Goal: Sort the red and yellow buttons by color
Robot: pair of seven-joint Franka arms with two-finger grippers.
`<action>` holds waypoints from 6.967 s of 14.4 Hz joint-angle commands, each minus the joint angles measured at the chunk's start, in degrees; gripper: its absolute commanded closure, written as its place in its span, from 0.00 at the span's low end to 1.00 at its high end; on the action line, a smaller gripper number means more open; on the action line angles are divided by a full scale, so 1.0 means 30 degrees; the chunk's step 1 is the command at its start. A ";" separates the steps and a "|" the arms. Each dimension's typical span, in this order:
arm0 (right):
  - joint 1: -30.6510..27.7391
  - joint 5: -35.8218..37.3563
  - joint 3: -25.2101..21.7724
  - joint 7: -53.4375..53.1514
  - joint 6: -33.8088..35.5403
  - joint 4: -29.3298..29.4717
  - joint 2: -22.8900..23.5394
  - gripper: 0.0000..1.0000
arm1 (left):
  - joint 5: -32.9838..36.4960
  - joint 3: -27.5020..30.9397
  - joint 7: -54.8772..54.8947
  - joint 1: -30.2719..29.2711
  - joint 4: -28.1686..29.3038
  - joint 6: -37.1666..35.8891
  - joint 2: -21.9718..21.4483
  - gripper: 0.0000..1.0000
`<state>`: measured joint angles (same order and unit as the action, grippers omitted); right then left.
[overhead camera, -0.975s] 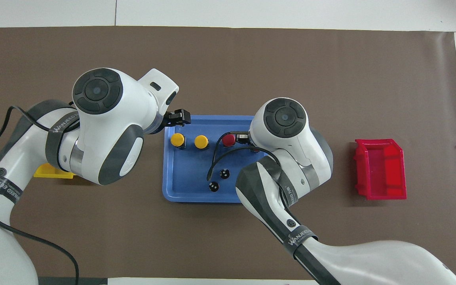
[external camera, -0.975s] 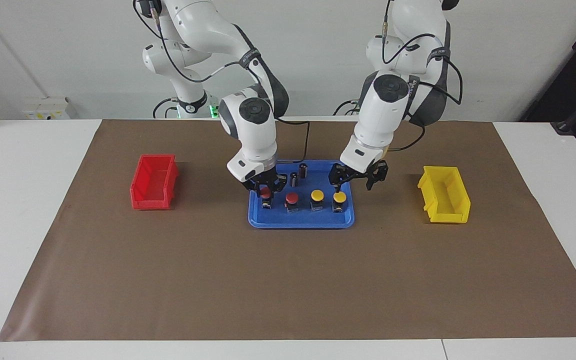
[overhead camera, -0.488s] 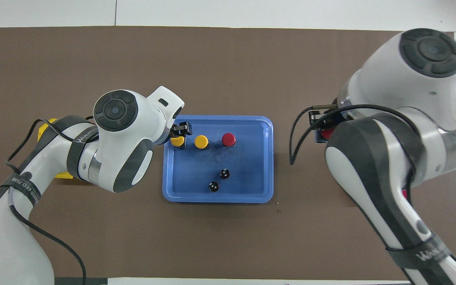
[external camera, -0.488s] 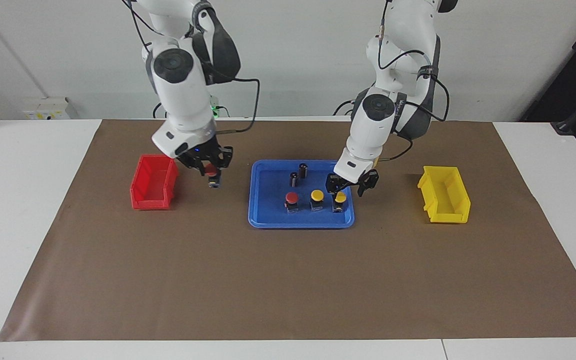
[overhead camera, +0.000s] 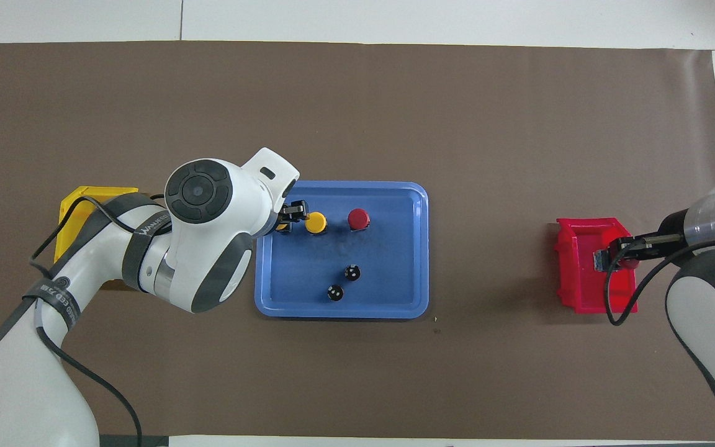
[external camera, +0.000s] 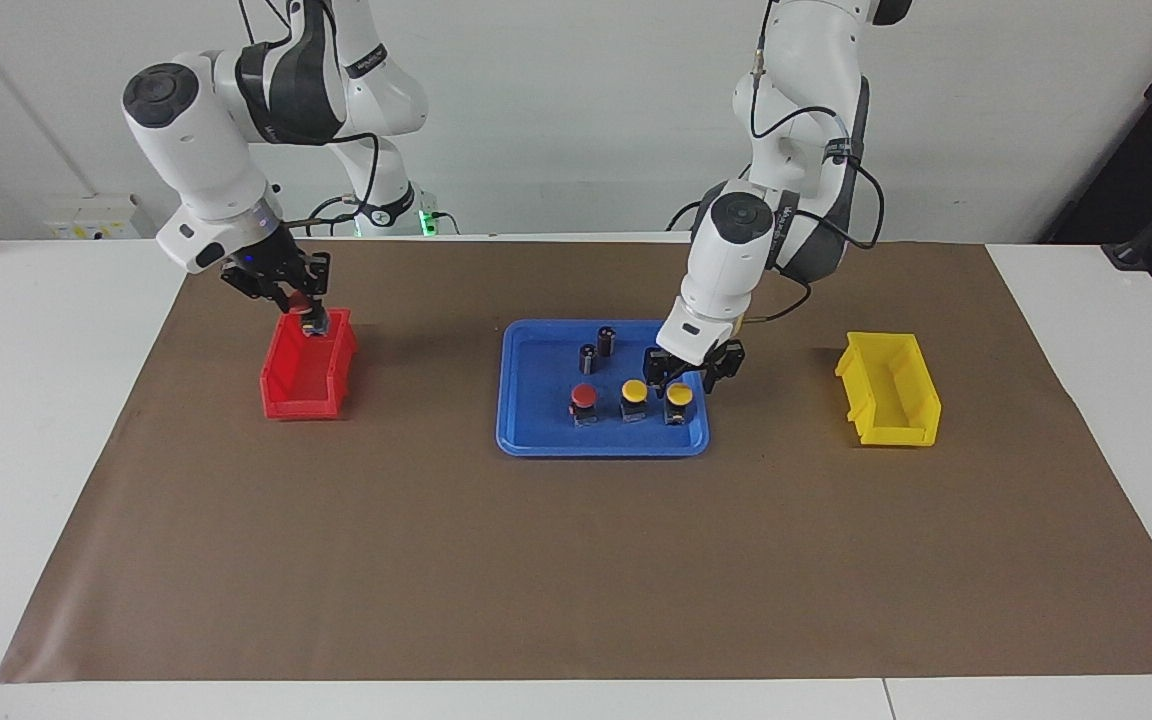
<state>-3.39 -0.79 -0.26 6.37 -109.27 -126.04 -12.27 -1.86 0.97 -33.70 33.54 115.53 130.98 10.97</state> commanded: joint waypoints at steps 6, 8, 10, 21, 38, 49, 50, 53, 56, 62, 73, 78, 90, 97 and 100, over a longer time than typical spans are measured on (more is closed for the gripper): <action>-0.1243 -0.0090 0.0262 0.1714 -0.3796 -0.3890 -0.0304 0.86 | 0.0091 0.0380 -0.0398 0.0453 0.0339 0.0461 0.0005 0.51; -0.1213 -0.0090 0.0262 0.1772 -0.4327 -0.4331 -0.0071 0.86 | 0.0120 0.0380 -0.0310 0.0336 0.0310 0.0402 0.0005 0.76; -0.1272 -0.0061 0.0233 0.2209 -0.5554 -0.5003 0.0252 0.86 | 0.0120 0.0380 -0.0222 0.0277 0.0019 -0.0006 0.0005 0.97; -0.1448 0.0115 0.0262 0.2388 -0.5977 -0.5160 0.0691 0.31 | 0.0091 0.0556 0.8296 -0.6453 -0.2268 -0.6952 -0.2808 0.98; 0.9709 0.0143 0.0730 -1.2431 -0.2360 1.1428 0.9944 0.35 | 0.0091 0.0585 1.1028 -1.1031 0.3148 -0.3441 -0.3803 0.98; 1.2234 0.0964 0.0701 -1.5366 -0.6176 1.0961 1.3144 0.36 | 0.0091 0.0556 1.1409 -1.1442 0.4587 -0.2089 -0.4097 0.89; 1.2234 0.1255 0.0701 -1.5366 -0.6205 1.0785 1.3144 0.37 | 0.0091 0.0556 1.1409 -1.1442 0.4645 -0.1943 -0.4126 0.83; 1.2437 0.1375 0.0702 -1.5366 -0.6088 1.0637 1.3144 0.37 | 0.0120 0.0556 1.1409 -1.1442 0.4646 -0.1942 -0.4097 0.65; 1.2497 0.1404 0.0701 -1.5366 -0.5943 1.0229 1.2998 0.37 | 0.0091 0.0556 1.1380 -1.1326 0.4442 -0.1971 -0.4068 0.59; 1.2761 0.1404 0.0731 -1.5307 -0.5121 0.9963 1.2763 0.37 | 0.0120 0.0556 1.1350 -1.1267 0.3301 -0.2497 -0.3774 0.33; 1.1945 0.1288 0.0730 -1.4637 -0.4275 0.9465 1.1946 0.95 | -0.0202 0.0322 0.5468 -0.5268 0.0838 -0.4462 -0.3892 0.13; 0.8494 0.0703 0.0731 -0.9931 -0.0387 0.9263 0.8058 0.96 | -0.1139 0.0322 0.1195 -0.1489 -0.0680 -0.3381 -0.2668 0.11; -0.2064 -0.0705 0.0643 0.2769 -0.3736 -0.0871 0.1572 0.96 | 0.0150 0.0380 -0.0280 0.1888 -0.3440 -0.1094 0.1966 0.12; -0.1566 -0.0705 0.0643 0.2710 -0.6848 -0.2341 0.3034 0.96 | 0.0296 0.0380 -0.0658 0.2179 -0.3235 -0.1063 0.2319 0.26; -0.1214 -0.0705 0.0643 0.2680 -0.6908 -0.2370 0.3124 0.96 | 0.0296 0.0380 -0.1100 0.2298 -0.3235 -0.1442 0.2290 0.48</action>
<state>-7.62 -2.12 1.64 14.76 -129.12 -132.63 -2.53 -2.17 1.11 -35.27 39.18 106.29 127.48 17.52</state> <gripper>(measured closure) 0.656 0.339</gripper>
